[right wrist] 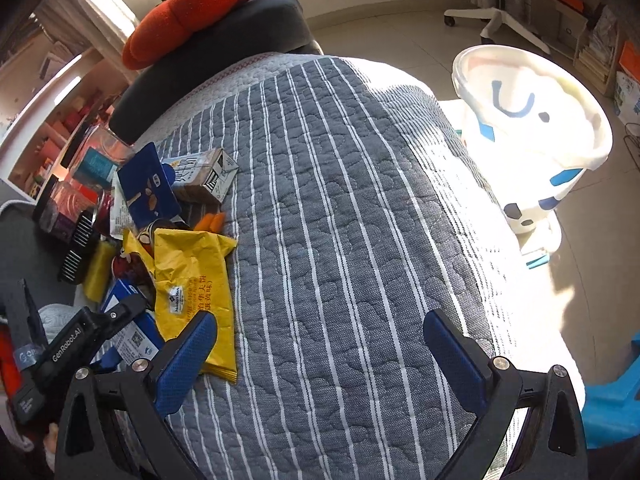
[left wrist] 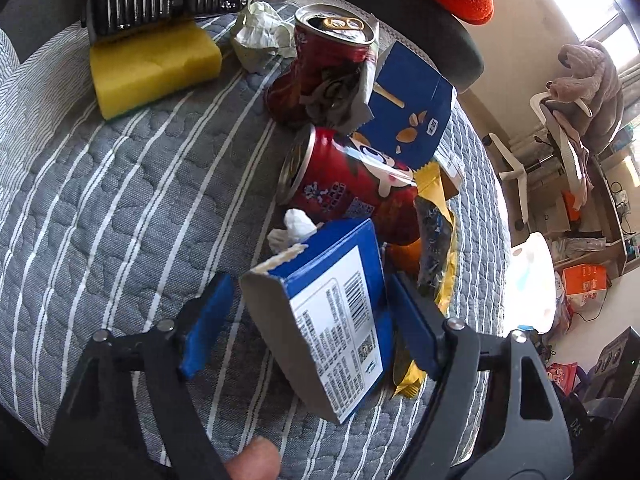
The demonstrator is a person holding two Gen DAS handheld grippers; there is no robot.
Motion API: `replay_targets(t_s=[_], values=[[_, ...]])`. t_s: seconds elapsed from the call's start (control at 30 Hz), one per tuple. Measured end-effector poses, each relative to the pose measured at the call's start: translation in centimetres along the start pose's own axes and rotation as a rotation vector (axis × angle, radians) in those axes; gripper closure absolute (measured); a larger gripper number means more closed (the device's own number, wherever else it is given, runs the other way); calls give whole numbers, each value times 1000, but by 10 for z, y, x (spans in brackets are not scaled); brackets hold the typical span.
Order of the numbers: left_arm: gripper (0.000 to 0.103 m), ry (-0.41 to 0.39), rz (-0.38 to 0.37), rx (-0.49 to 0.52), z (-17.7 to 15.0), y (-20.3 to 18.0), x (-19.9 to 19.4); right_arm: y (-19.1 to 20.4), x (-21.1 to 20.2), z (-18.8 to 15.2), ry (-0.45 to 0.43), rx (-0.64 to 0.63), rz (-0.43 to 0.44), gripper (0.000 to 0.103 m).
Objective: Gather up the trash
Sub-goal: 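Grasp the blue-and-white box with the left tool while the right tool grasps the yellow wrapper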
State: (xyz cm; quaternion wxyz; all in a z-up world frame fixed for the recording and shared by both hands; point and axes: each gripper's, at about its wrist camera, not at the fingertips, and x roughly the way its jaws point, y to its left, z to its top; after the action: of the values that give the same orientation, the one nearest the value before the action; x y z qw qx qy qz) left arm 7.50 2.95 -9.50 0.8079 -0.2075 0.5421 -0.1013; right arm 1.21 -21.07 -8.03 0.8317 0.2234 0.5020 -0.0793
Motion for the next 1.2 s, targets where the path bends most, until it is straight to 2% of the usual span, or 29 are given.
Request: replay_targets(t_s=[0.03,0.1,0.23,0.4,0.6,0.7,0.73,0.8,0.87,0.93,1.0,1.07,1.2], values=[[56,9,-15,14,0,-2,-1,2,2,0,3,-5,8,0],[63,5,-42,31,1,-6,-4,7,5,-1,6,-21,19,0],[75,-64,-31,73,1,-7,-26,22,13,-2,14,-68,45,0],[74,-181,-14,101,6,4,-65,45,32,-2,40,-133,59,0],[74,-167,-32,66,13,17,-59,64,58,3,66,-164,52,0],[74,-167,-37,61,13,17,-58,77,63,2,49,-213,37,1],[74,-168,-39,62,12,18,-59,82,64,0,45,-240,30,8],[74,-169,-38,65,10,19,-60,91,70,-3,62,-293,16,36],[74,-169,-35,66,10,19,-59,99,71,-6,40,-328,-18,44],[74,-172,-36,63,10,19,-60,95,68,-4,39,-303,19,54],[74,-177,-35,66,10,18,-60,88,61,-1,40,-261,77,72],[74,-182,-32,72,9,16,-61,80,54,1,36,-231,103,78],[74,-190,-31,87,8,12,-62,71,40,3,4,-204,114,82]])
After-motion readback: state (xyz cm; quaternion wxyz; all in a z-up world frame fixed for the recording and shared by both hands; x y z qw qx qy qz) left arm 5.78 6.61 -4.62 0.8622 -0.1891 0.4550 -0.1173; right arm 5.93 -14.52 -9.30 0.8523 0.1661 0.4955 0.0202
